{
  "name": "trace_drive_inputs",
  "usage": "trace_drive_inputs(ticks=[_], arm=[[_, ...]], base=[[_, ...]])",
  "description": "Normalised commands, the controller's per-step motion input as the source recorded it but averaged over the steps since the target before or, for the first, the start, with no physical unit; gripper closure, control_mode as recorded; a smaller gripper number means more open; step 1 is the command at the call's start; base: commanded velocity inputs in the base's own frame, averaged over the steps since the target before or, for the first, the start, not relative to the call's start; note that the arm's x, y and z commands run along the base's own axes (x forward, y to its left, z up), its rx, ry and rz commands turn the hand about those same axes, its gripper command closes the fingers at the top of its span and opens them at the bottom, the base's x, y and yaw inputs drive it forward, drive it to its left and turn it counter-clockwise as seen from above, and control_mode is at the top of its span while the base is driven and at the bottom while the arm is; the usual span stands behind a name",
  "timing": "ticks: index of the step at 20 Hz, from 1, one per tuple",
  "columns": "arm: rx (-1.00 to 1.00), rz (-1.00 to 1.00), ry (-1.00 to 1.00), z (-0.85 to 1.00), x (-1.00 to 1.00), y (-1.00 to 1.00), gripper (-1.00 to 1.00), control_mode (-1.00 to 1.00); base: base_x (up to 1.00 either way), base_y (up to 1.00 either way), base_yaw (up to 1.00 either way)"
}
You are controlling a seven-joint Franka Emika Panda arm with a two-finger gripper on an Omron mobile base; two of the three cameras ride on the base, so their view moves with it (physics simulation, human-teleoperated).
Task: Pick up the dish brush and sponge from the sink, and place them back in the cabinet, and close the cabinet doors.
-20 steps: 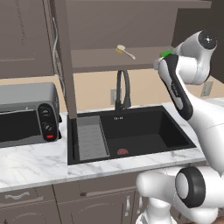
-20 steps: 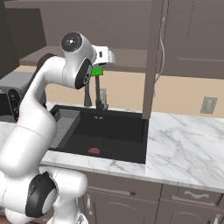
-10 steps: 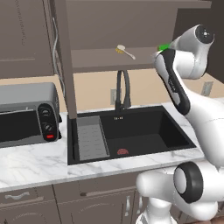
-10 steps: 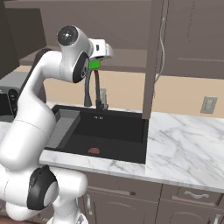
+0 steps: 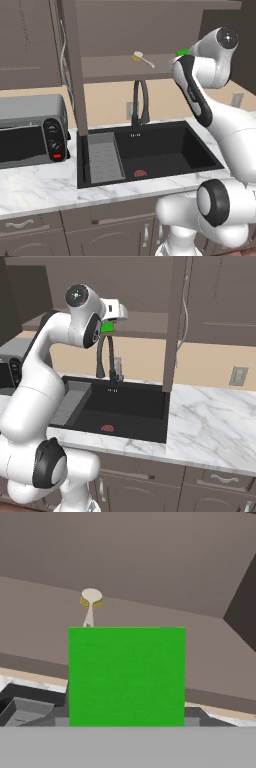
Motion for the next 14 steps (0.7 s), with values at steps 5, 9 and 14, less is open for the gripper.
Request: trace_drive_inputs(ticks=[5, 9, 14], arm=[[0.0, 0.0, -0.01, 0.0, 0.32, 0.04, 1.0, -1.0], [0.0, 0.0, 0.0, 0.0, 0.24, 0.0, 1.0, -1.0], [0.0, 0.01, 0.0, 0.0, 0.12, 0.0, 1.0, -1.0]], base=[[0.0, 0.0, 0.0], [0.0, 0.0, 0.0], [0.0, 0.0, 0.0]])
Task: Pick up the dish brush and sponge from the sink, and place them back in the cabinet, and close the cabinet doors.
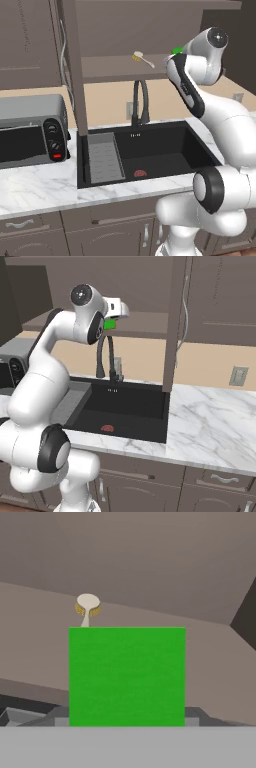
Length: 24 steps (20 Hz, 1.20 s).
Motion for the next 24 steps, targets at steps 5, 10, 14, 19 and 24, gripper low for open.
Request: trace_drive_inputs(ticks=[5, 10, 14, 19, 24], arm=[[0.0, 0.01, 0.0, 0.0, 0.09, 0.0, 1.0, -1.0], [0.0, 0.01, 0.0, -0.02, 0.16, 0.0, 1.0, -1.0], [0.0, 0.01, -0.01, -0.05, 0.24, 0.0, 1.0, -1.0], [0.0, 0.0, 0.0, -0.03, 0.22, 0.0, 1.0, -1.0], [0.0, 0.0, 0.0, -0.04, 0.25, 0.0, 1.0, -1.0]], base=[[0.0, 0.0, 0.0], [0.0, 0.0, 0.0], [0.0, 0.0, 0.0], [0.0, 0.0, 0.0], [0.0, 0.0, 0.0]])
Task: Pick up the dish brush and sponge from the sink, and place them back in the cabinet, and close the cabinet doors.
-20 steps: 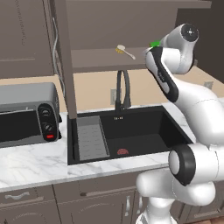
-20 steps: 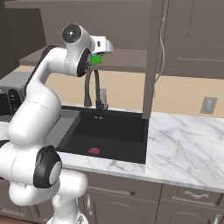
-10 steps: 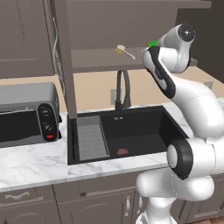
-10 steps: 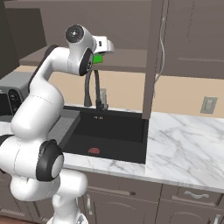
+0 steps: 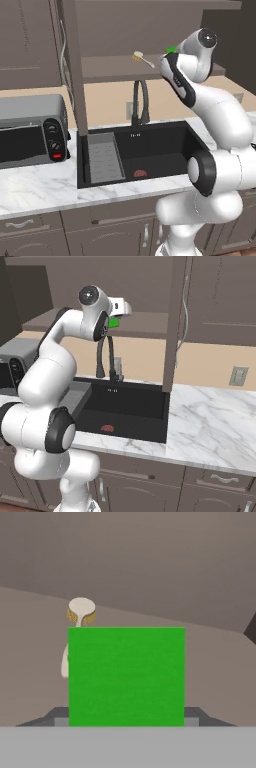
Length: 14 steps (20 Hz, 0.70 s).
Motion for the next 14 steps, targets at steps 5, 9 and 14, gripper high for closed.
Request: trace_drive_inputs(ticks=[5, 9, 14], arm=[[0.0, 0.0, 0.0, -0.01, 0.28, 0.0, 1.0, -1.0], [0.0, 0.0, 0.0, -0.13, 0.19, 0.0, 1.0, -1.0], [0.0, 0.0, 0.0, -0.1, 0.14, 0.0, 1.0, -1.0]], base=[[0.0, 0.0, 0.0], [0.0, 0.0, 0.0], [0.0, 0.0, 0.0]])
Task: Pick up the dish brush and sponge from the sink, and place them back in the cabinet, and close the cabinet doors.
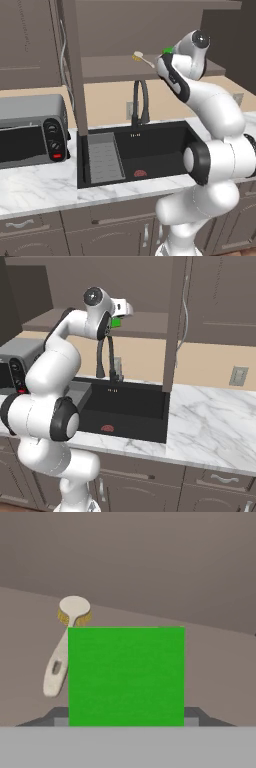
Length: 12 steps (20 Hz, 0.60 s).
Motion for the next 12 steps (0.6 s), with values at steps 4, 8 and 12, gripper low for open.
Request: trace_drive_inputs(ticks=[4, 8, 12], arm=[[0.0, 0.0, 0.0, -0.14, 0.24, 0.0, 1.0, -1.0], [0.0, 0.0, 0.0, -0.08, 0.31, 0.0, 1.0, -1.0], [0.0, 0.0, 0.0, -0.08, 0.38, 0.0, 1.0, -1.0]], base=[[0.0, 0.0, 0.0], [0.0, 0.0, 0.0], [0.0, 0.0, 0.0]])
